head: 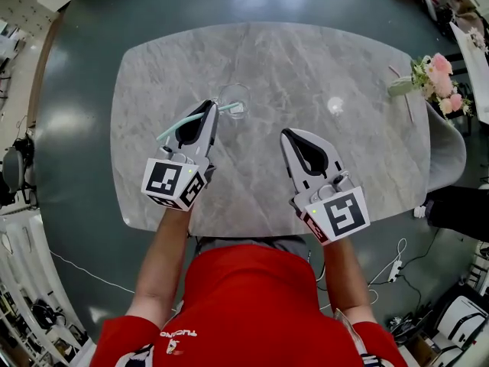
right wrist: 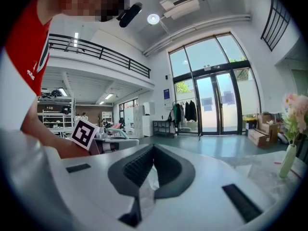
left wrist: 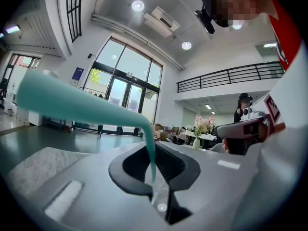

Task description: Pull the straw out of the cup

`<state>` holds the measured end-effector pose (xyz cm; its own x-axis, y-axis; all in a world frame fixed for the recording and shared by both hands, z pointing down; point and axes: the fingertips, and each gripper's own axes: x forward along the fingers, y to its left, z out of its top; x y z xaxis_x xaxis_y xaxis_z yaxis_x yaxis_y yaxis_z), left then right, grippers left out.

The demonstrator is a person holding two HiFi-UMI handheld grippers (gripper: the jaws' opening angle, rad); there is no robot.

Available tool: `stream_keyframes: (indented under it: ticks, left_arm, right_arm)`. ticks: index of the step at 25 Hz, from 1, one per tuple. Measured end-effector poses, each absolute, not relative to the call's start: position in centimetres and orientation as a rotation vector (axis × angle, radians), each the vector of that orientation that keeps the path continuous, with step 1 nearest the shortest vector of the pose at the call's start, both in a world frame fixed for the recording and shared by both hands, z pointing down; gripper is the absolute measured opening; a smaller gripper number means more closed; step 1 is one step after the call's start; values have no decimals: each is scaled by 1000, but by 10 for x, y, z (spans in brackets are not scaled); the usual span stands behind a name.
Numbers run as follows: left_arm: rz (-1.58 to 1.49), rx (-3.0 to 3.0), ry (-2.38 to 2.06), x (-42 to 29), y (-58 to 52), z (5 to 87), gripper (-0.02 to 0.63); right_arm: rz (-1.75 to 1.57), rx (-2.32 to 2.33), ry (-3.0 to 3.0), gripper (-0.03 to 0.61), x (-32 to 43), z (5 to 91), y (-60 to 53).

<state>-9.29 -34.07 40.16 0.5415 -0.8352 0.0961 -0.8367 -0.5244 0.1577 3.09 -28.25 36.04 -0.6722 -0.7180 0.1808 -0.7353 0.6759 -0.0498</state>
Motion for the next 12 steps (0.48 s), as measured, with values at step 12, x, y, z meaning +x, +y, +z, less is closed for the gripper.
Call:
stream_keyframes:
  ticks: [12]
  left_arm:
    - [-65,2670,-1424,-94,-293,342,31]
  right_arm:
    - [173,1226,-2807,0,27,336,-260]
